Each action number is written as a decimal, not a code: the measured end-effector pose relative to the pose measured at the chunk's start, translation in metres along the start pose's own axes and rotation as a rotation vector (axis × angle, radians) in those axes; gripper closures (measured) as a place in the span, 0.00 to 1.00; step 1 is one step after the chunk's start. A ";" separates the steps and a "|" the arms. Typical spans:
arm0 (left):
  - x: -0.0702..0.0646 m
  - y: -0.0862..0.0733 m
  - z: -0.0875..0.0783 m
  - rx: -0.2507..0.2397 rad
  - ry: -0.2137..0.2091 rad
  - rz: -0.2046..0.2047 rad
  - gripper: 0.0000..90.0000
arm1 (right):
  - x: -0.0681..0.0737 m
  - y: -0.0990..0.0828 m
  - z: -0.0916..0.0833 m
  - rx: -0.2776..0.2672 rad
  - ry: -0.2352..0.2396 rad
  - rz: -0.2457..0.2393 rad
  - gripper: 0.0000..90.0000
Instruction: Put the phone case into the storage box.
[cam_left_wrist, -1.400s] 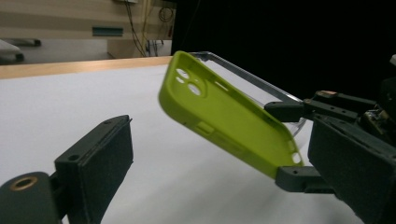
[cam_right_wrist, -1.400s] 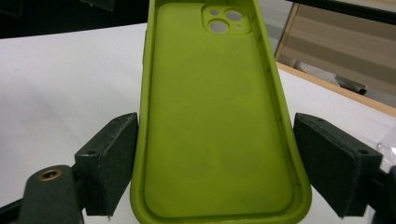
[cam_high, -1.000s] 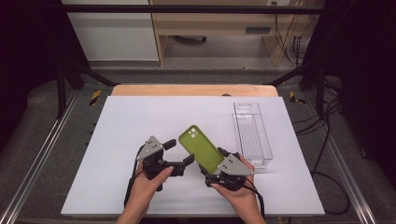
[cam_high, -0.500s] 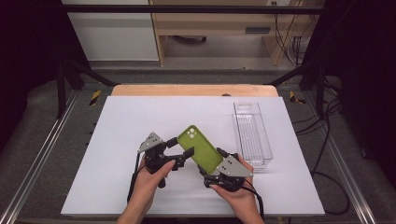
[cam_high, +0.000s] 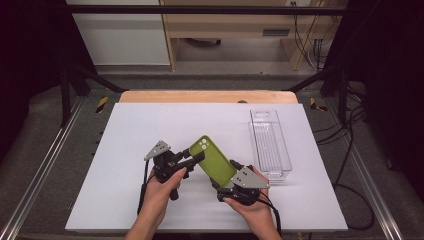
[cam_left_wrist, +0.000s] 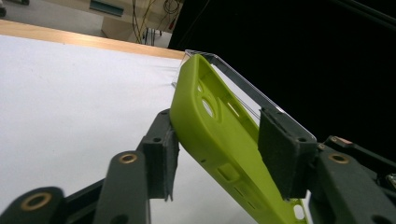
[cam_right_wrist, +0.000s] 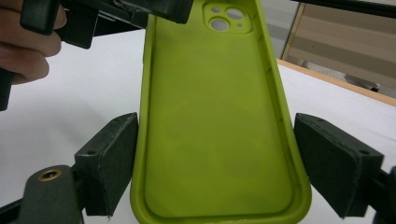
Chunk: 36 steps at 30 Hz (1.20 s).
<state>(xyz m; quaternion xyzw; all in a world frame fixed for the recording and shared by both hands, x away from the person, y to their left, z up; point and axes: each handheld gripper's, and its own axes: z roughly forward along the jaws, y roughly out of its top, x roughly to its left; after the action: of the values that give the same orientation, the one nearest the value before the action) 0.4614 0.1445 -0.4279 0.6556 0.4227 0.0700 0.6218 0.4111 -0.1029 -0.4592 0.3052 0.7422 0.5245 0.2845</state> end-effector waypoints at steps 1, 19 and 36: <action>0.000 0.000 0.000 -0.001 -0.001 -0.004 0.57 | 0.000 0.000 0.000 0.000 0.001 0.000 0.19; -0.003 0.000 -0.003 -0.025 0.001 -0.067 0.76 | 0.000 -0.004 0.003 0.018 0.006 0.001 0.19; -0.021 0.000 -0.007 -0.050 -0.034 -0.048 0.86 | -0.002 -0.009 0.012 0.041 0.043 0.014 0.18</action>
<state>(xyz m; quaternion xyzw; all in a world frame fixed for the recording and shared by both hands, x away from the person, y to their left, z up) 0.4436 0.1363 -0.4168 0.6306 0.4259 0.0544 0.6466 0.4199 -0.0992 -0.4709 0.3047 0.7566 0.5176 0.2584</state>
